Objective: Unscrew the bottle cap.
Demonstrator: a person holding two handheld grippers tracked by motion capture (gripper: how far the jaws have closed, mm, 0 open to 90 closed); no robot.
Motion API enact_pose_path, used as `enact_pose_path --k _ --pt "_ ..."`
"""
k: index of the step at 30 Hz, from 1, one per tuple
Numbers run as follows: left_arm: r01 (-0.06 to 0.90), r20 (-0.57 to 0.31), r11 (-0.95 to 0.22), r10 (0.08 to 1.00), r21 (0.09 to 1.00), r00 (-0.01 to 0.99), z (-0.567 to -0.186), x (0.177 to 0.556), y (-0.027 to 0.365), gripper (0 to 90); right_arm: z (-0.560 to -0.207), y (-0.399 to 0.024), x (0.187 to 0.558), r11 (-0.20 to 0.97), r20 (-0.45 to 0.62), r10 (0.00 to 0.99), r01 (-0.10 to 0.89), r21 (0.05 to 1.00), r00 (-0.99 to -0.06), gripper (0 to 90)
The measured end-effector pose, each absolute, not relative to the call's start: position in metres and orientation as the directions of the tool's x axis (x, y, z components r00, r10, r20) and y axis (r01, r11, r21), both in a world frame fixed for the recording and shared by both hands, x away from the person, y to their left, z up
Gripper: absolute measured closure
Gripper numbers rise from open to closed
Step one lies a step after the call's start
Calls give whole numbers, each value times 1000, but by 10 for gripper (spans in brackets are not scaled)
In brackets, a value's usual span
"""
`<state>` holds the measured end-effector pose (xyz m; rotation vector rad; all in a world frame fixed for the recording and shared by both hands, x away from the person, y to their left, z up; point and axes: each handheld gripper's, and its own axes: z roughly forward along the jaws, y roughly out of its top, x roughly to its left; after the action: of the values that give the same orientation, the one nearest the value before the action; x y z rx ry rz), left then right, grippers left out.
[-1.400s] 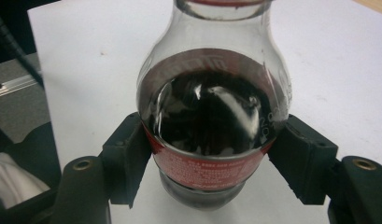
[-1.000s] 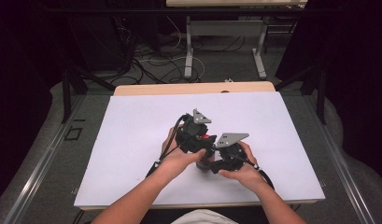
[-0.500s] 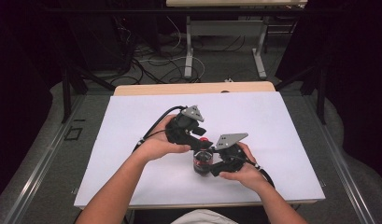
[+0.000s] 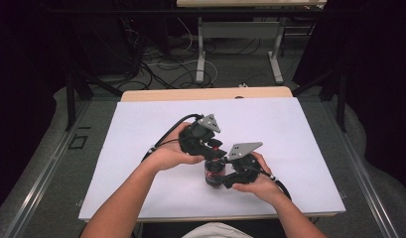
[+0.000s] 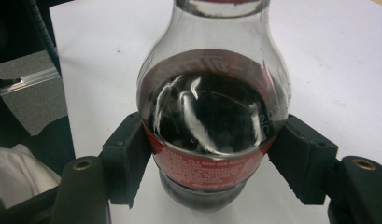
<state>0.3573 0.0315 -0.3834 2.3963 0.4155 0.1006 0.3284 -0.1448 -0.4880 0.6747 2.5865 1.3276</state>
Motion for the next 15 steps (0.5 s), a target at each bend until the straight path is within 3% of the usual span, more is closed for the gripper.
enact_pose_path --k 5,8,15 --pt "344 -51 -668 417 660 908 -384 355 30 630 -487 -146 329 502 58 481 329 800 -875 321" --pt "441 -72 -589 543 677 837 -387 349 24 631 -488 -147 330 491 48 513 339 803 -857 321" --pt "505 -74 -498 657 705 750 -389 342 14 628 -488 -149 331 492 40 528 344 800 -848 321"
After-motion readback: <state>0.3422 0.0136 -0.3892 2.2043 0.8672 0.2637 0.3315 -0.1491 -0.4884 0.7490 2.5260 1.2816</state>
